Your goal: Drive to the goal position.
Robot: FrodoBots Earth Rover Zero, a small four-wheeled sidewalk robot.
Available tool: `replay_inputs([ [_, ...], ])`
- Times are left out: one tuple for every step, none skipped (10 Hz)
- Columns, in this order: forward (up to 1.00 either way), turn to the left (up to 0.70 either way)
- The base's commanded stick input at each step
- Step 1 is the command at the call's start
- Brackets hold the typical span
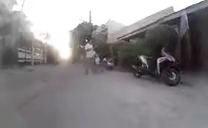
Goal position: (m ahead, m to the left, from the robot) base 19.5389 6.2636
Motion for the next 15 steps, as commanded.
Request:
replay_inputs([
  [0.70,0.35],
  [0.70,0.35],
  [0.70,0.35],
  [0.70,0.35],
  [0.70,0.35],
  [0.70,0.35],
  [0.70,0.35],
  [0.70,0.35],
  [0.70,0.35],
  [0.70,0.35],
  [0.70,0.35],
  [0.70,0.35],
  [0.70,0.35],
  [0.70,0.35],
  [0.70,0.35],
])
